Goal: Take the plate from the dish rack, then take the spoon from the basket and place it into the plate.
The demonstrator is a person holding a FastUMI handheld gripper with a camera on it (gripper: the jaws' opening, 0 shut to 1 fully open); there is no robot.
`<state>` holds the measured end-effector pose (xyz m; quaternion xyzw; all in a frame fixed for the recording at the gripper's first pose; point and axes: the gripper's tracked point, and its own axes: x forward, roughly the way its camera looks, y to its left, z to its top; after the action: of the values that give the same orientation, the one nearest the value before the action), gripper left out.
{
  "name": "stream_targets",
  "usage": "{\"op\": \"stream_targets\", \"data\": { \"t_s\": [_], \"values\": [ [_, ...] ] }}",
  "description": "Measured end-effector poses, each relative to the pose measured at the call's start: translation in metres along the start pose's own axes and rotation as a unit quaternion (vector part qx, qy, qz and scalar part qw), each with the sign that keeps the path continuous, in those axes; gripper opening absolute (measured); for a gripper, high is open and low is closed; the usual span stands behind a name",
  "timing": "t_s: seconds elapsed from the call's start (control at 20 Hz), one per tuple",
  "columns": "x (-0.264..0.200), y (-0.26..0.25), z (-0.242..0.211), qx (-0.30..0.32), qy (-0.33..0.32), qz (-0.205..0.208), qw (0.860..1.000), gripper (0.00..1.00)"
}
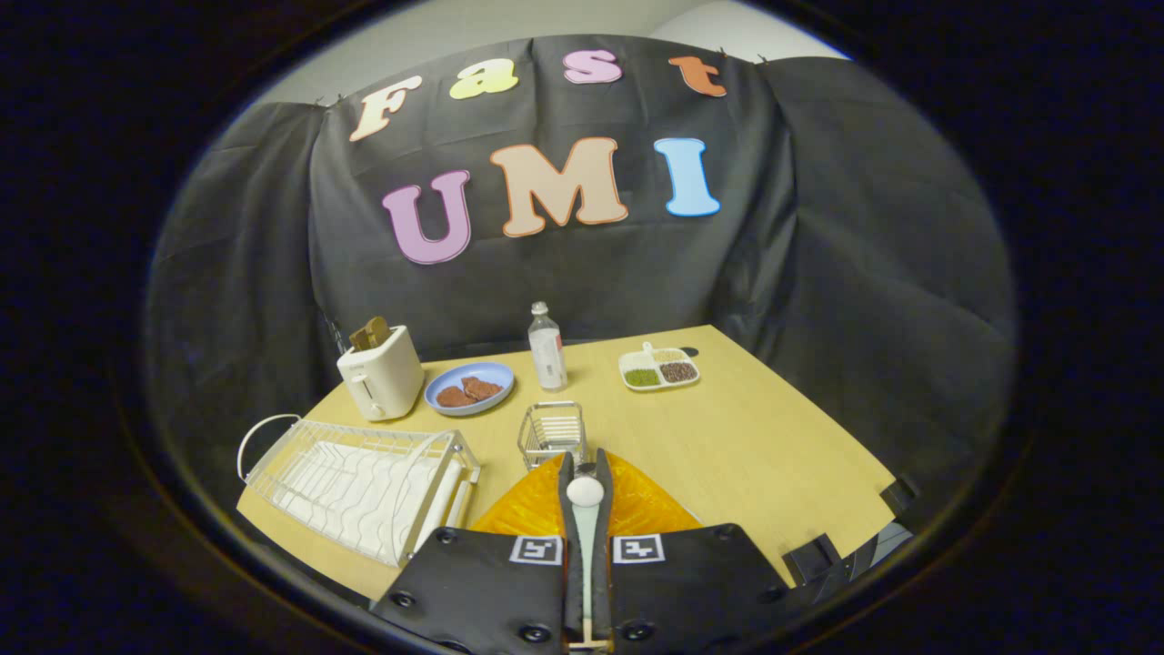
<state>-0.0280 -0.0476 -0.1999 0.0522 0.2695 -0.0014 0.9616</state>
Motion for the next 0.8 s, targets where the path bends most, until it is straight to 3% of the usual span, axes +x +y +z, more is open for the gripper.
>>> {"op": "stream_targets", "data": {
  "t_s": [0.8],
  "values": [
    [0.002,-0.016,-0.079,0.0,0.085,-0.004,0.996,0.06]
  ]
}}
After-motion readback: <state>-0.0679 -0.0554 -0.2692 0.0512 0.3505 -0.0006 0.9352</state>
